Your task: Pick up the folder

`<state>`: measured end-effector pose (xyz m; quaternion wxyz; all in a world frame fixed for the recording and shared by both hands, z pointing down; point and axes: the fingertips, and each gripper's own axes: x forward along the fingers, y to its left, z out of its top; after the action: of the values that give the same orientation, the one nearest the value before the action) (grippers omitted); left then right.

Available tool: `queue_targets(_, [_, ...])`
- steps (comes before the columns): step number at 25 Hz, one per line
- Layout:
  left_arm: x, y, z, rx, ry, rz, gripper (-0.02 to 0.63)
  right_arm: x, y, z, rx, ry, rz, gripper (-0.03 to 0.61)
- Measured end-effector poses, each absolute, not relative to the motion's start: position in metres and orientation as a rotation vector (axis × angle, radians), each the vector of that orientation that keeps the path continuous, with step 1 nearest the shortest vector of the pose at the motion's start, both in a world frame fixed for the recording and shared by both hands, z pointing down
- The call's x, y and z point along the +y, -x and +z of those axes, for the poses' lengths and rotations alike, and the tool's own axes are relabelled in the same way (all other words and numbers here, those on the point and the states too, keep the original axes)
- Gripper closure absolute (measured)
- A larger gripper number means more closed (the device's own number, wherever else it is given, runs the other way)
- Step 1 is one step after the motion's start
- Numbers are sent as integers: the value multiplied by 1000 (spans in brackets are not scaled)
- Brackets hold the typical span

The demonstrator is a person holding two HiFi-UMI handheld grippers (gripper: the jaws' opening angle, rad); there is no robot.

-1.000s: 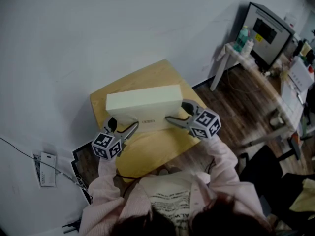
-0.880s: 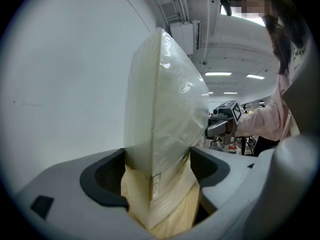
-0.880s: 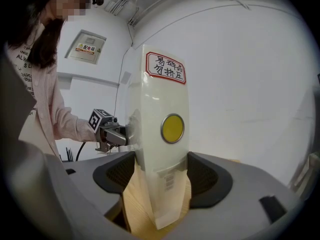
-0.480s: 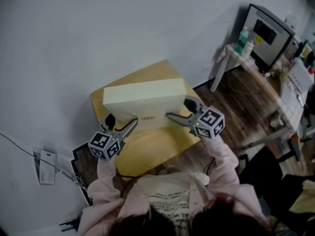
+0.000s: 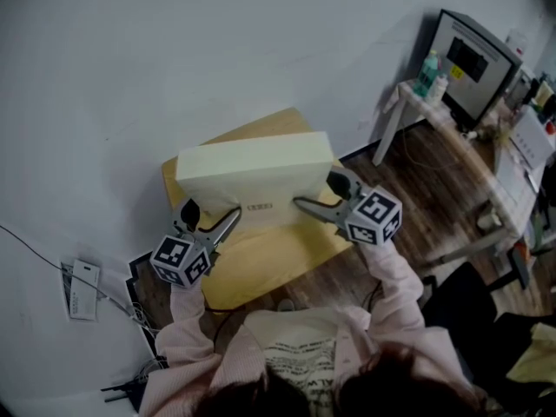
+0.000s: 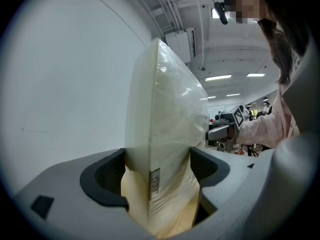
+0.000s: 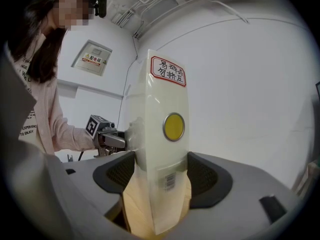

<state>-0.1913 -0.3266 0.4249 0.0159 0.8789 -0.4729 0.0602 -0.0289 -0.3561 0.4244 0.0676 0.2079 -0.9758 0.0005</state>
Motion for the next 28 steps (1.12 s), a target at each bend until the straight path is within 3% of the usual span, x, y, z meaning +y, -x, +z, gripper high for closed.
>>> queue_targets(28, [-260,184,341,-1749,-2706,62,201,-312,25,346,-3087,-496,-77,250])
